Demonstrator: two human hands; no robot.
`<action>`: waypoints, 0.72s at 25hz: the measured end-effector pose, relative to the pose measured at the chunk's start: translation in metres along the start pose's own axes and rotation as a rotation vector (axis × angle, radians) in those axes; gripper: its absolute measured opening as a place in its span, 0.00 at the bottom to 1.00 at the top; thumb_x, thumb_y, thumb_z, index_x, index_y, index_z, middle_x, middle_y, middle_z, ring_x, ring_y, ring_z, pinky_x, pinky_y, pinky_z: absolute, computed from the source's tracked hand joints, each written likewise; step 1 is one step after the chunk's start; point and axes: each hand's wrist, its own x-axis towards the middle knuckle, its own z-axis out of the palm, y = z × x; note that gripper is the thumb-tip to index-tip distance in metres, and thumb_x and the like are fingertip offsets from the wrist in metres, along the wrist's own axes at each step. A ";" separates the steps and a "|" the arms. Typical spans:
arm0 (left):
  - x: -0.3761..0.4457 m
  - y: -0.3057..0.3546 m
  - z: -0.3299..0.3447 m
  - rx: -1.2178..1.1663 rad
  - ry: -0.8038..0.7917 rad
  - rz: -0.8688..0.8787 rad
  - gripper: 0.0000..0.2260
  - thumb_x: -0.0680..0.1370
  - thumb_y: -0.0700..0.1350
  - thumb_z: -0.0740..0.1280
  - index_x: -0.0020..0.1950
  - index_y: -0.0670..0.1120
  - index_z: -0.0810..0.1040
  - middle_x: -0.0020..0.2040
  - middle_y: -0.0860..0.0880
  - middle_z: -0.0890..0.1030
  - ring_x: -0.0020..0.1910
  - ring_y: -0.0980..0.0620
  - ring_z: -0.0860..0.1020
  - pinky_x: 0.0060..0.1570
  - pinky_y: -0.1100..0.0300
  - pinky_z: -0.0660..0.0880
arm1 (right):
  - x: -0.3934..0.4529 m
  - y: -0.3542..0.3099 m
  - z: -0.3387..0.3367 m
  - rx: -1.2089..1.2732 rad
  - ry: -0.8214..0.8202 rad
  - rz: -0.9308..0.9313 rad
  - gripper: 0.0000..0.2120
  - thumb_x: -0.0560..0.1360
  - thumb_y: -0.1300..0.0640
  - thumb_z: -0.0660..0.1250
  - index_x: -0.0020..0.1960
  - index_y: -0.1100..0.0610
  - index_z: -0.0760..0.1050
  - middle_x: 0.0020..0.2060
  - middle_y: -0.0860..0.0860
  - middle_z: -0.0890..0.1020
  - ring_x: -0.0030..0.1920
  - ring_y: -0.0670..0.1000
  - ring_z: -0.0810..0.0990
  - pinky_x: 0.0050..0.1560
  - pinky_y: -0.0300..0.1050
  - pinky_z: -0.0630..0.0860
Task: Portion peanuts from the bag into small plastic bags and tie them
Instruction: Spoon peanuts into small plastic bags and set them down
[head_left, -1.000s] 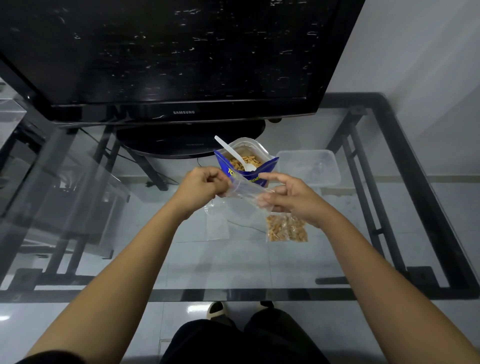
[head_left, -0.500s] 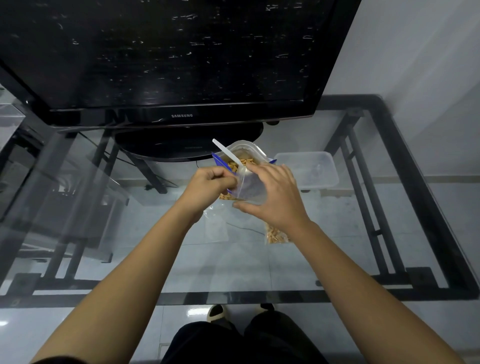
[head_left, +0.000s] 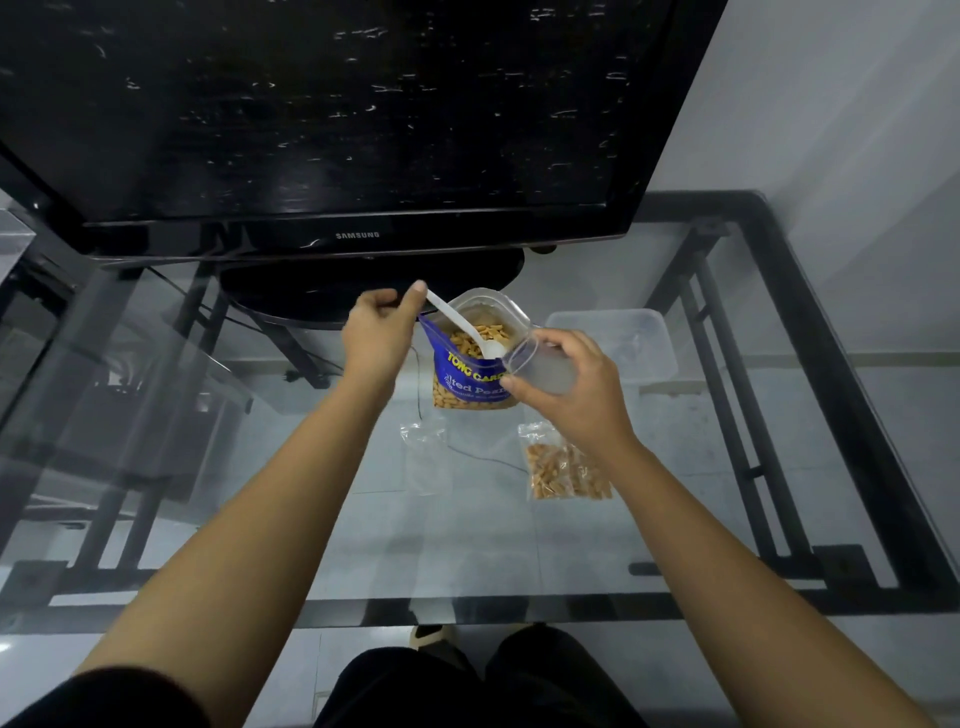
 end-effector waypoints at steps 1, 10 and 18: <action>0.010 0.002 0.003 0.051 -0.026 -0.012 0.22 0.73 0.58 0.67 0.59 0.43 0.75 0.47 0.50 0.79 0.47 0.52 0.77 0.48 0.59 0.76 | 0.004 0.002 -0.001 -0.006 -0.019 0.020 0.22 0.65 0.47 0.75 0.57 0.51 0.74 0.51 0.41 0.75 0.51 0.34 0.73 0.47 0.28 0.70; -0.001 0.025 0.007 0.512 -0.070 0.922 0.12 0.77 0.48 0.64 0.49 0.41 0.82 0.42 0.44 0.84 0.40 0.50 0.80 0.41 0.58 0.76 | 0.020 0.016 0.002 0.026 -0.080 0.057 0.21 0.65 0.48 0.76 0.55 0.51 0.76 0.51 0.43 0.79 0.53 0.41 0.76 0.49 0.26 0.69; 0.012 -0.003 0.007 0.415 -0.061 0.421 0.12 0.79 0.46 0.62 0.46 0.39 0.80 0.36 0.40 0.83 0.37 0.43 0.81 0.44 0.49 0.79 | 0.022 0.013 -0.001 0.008 -0.124 0.079 0.23 0.65 0.46 0.75 0.57 0.50 0.75 0.51 0.41 0.78 0.54 0.39 0.75 0.46 0.24 0.69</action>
